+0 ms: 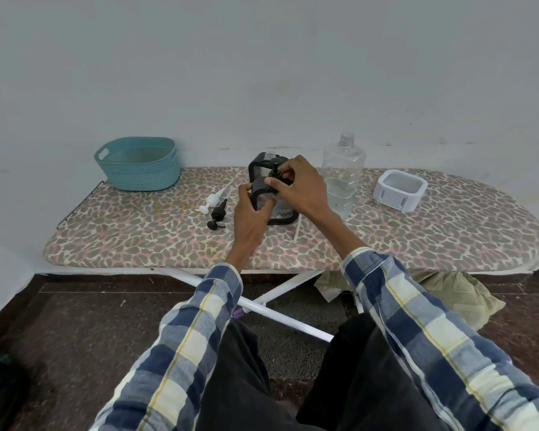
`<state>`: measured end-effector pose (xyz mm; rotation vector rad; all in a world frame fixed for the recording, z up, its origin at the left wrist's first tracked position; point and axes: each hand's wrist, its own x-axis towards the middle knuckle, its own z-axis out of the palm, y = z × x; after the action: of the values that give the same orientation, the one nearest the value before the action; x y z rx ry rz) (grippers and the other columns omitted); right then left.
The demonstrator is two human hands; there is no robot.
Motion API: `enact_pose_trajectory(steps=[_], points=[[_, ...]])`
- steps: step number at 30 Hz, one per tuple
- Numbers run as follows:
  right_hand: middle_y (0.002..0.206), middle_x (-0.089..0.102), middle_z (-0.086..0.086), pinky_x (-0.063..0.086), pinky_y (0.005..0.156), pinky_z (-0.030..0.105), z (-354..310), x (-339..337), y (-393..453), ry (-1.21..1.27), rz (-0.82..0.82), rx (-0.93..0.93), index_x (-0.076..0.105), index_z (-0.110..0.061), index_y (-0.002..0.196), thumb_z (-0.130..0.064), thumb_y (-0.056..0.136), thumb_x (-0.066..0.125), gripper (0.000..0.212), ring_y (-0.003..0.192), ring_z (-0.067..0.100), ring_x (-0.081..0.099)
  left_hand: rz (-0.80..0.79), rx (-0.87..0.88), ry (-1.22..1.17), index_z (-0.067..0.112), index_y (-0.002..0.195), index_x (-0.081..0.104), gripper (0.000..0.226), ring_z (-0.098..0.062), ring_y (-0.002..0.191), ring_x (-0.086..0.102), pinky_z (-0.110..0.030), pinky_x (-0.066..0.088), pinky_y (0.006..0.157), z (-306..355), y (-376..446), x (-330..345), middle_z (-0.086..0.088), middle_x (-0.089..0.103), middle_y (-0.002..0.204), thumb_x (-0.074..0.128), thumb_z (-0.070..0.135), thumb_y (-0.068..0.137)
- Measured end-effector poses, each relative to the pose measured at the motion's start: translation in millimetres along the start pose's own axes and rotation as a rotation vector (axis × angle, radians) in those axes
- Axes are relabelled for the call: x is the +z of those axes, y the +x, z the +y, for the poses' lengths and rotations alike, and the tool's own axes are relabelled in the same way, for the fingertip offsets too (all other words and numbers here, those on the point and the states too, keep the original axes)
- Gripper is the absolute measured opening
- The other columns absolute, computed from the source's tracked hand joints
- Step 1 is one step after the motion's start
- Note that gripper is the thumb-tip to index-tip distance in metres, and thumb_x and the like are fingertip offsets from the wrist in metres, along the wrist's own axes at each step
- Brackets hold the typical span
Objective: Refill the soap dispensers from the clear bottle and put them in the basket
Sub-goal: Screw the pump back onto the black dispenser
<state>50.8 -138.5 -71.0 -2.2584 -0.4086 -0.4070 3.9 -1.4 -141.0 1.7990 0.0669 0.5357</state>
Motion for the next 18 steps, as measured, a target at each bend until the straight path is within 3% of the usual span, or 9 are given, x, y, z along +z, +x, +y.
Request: enact_pose_trajectory(steps=[3, 5, 8, 13, 18], points=[[0.113, 0.064, -0.002, 0.056, 0.092, 0.041, 4, -15, 11, 0.019, -0.173, -0.052, 0.074, -0.02, 0.118, -0.051, 0.093, 0.075, 0.041, 0.1, 0.017, 0.065, -0.03, 0.007, -0.019, 0.024, 0.139, 0.045, 0.053, 0.004, 0.107, 0.065, -0.008, 0.048, 0.082, 0, 0, 0, 0.008, 0.067, 0.123, 0.074, 0.042, 0.098], [0.112, 0.064, -0.002, 0.056, 0.095, 0.045, 4, -16, 14, 0.008, -0.201, -0.056, 0.075, -0.022, 0.12, -0.051, 0.093, 0.073, 0.04, 0.101, 0.019, 0.066, -0.024, 0.014, -0.017, 0.024, 0.138, 0.045, 0.057, 0.005, 0.106, 0.065, -0.005, 0.047, 0.082, 2, 0, 0, 0.01, 0.068, 0.121, 0.075, 0.048, 0.097], [0.107, 0.063, -0.006, 0.057, 0.089, 0.043, -1, -9, 13, 0.036, -0.142, -0.042, 0.077, -0.025, 0.111, -0.047, 0.092, 0.077, 0.029, 0.095, 0.015, 0.065, -0.004, 0.012, -0.005, 0.021, 0.136, 0.047, 0.066, -0.003, 0.106, 0.068, -0.014, 0.052, 0.084, 1, 0, 0, 0.005, 0.069, 0.12, 0.074, 0.06, 0.09], [0.107, 0.064, -0.005, 0.051, 0.079, 0.033, -12, 1, 1, -0.015, 0.004, 0.067, 0.064, -0.027, 0.102, -0.056, 0.085, 0.082, 0.038, 0.091, 0.013, 0.063, 0.054, 0.021, 0.124, 0.016, 0.129, 0.049, 0.054, -0.002, 0.091, 0.065, -0.02, 0.05, 0.074, -3, 2, 2, 0.011, 0.064, 0.104, 0.079, 0.045, 0.095], [0.1, 0.064, -0.003, 0.055, 0.073, 0.037, -16, 4, -3, -0.037, 0.053, 0.088, 0.061, -0.021, 0.095, -0.062, 0.08, 0.083, 0.049, 0.083, 0.017, 0.064, 0.058, 0.028, 0.158, 0.016, 0.124, 0.049, 0.052, -0.004, 0.089, 0.064, -0.025, 0.052, 0.074, -5, 1, 3, 0.009, 0.062, 0.102, 0.079, 0.046, 0.095]])
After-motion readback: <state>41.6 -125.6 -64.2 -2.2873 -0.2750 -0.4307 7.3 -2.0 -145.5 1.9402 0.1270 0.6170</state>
